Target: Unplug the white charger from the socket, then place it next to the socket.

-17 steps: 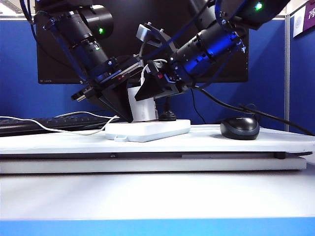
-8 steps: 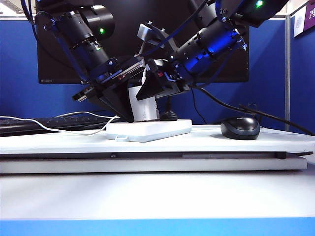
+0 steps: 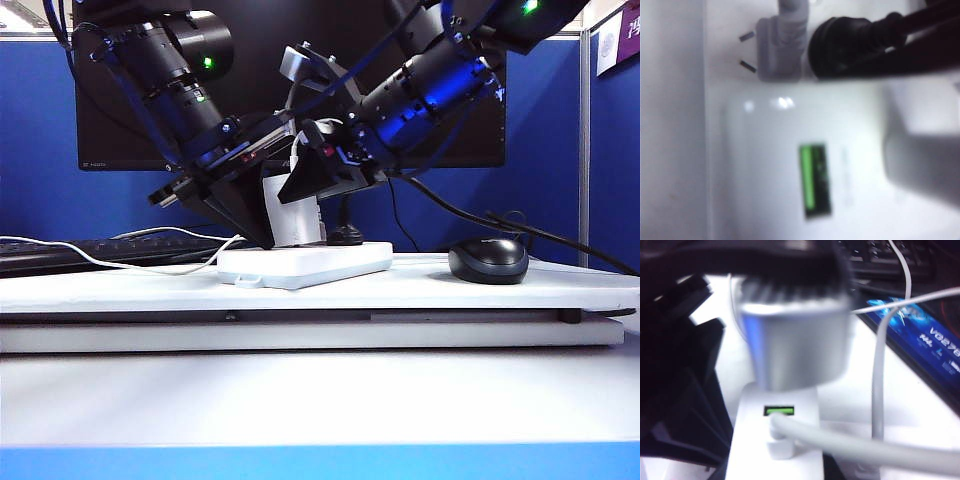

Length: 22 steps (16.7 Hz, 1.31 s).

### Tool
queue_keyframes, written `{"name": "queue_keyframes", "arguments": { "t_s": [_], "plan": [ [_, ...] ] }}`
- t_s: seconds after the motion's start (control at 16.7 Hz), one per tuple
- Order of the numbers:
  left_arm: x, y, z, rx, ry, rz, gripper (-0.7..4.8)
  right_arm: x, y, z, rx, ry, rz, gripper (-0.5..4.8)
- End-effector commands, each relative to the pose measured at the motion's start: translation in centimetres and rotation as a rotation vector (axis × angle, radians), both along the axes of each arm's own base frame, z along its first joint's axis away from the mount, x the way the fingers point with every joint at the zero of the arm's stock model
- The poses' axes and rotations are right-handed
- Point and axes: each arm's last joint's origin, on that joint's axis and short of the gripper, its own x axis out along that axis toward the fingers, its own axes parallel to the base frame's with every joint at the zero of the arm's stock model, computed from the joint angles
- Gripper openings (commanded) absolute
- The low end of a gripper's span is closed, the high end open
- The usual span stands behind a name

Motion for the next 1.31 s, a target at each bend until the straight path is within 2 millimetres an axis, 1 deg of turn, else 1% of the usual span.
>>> {"name": "queue_keyframes", "arguments": {
  "t_s": [0.06,0.12,0.36,0.66,0.9,0.96,1.19,1.31],
  "plan": [
    [-1.0,0.7,-3.4,0.174,0.168,0.025,-0.05,0.0,-0.1,5.0,0.197,-0.198,0.024,-0.01],
    [-1.0,0.7,-3.5,0.177,0.171,0.025,-0.05,0.1,-0.5,5.3,0.222,-0.190,0.014,-0.01],
    [-1.1,0.7,-4.1,0.186,0.195,0.022,-0.05,0.2,-0.5,5.7,0.239,-0.221,0.013,-0.01],
    [-1.1,0.7,-3.7,0.183,0.182,0.022,-0.05,0.2,-0.6,5.4,0.226,-0.201,0.005,-0.01],
    [-1.1,0.7,-0.2,0.124,0.071,0.030,-0.05,0.1,-0.7,4.7,0.186,-0.139,0.000,-0.01],
    [-1.2,0.8,1.0,0.104,0.034,0.032,-0.05,0.1,-0.7,4.7,0.186,-0.140,0.000,-0.01],
    [-1.1,0.7,3.3,0.068,-0.033,0.035,-0.05,0.0,-0.7,4.2,0.160,-0.116,0.003,-0.01],
    [-1.1,0.7,4.8,0.053,-0.069,0.038,-0.05,0.0,-0.7,4.0,0.144,-0.106,0.007,-0.01]
  ]
}}
